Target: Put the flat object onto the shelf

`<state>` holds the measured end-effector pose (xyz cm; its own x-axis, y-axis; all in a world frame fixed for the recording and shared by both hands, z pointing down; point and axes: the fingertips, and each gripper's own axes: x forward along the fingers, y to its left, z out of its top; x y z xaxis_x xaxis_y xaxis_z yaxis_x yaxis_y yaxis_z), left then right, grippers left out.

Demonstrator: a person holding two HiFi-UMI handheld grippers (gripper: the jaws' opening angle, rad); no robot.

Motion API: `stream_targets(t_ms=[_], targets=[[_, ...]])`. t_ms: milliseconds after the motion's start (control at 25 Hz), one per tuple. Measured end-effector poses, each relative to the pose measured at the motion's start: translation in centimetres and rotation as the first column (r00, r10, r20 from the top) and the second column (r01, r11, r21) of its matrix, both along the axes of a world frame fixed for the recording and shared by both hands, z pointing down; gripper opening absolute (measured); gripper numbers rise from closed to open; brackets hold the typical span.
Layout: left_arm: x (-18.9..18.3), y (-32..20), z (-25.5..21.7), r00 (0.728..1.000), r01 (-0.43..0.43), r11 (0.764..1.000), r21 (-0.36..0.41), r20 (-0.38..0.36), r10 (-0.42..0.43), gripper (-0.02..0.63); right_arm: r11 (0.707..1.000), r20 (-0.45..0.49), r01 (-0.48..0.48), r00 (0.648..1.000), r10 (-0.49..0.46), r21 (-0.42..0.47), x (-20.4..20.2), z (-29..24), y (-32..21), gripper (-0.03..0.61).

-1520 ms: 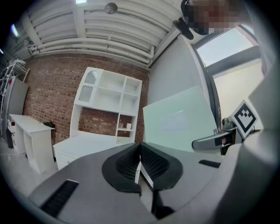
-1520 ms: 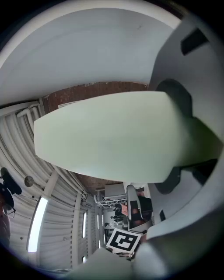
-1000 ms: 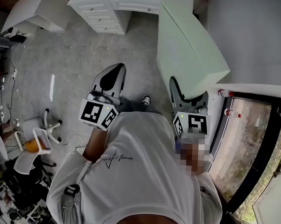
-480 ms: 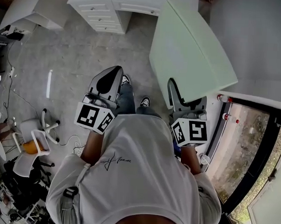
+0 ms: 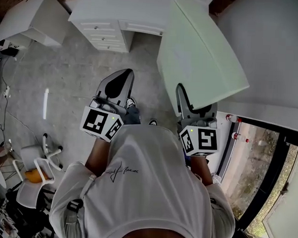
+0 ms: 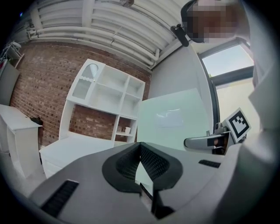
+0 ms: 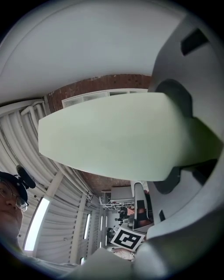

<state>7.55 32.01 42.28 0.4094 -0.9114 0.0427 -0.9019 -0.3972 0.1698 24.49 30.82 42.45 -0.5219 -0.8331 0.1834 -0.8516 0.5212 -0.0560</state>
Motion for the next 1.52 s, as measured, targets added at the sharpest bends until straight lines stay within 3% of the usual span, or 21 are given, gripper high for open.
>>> stream_targets(t_ms=[240,480,760,920,1160,1520], targets=[[-4.4,-3.5,-0.8,1.0,0.008,1.0,0.021,-0.003,-0.008,0.014,0.999,-0.001,-0.042,0.999,0.042,0.021,-3.7,-1.1,-3.6,0.275],[-8.2,-6.3,-1.4,0.997,0.063,0.997,0.054,0.042,-0.065,0.014,0.998,-0.009,-0.043,0.999,0.044,0.042,-7.0,-1.8,-5.8,0.275],[-10.5,-9.2,-0.9,0.995,0.083,0.996,0.014,0.059,-0.084,0.014,1.0,-0.005,-0.028,1.0,0.028,0.001,-9.6,-0.9,-7.8,0.275],[-10.8,-11.3,0.0,0.999,0.047,0.999,-0.026,0.023,-0.046,0.014,1.0,-0.018,-0.021,1.0,0.021,-0.022,-10.4,0.0,-9.8,0.275],[-11.4,-16.8,0.5,0.999,0.02,0.999,-0.049,0.039,-0.018,0.014,0.999,0.048,-0.008,0.999,0.01,-0.033,-11.3,0.9,-16.3,0.275],[-11.3,-28.2,-1.6,0.998,0.033,0.999,-0.037,0.062,-0.03,0.014,0.995,0.059,0.067,0.996,-0.063,-0.07,-11.9,0.9,-27.9,0.275]])
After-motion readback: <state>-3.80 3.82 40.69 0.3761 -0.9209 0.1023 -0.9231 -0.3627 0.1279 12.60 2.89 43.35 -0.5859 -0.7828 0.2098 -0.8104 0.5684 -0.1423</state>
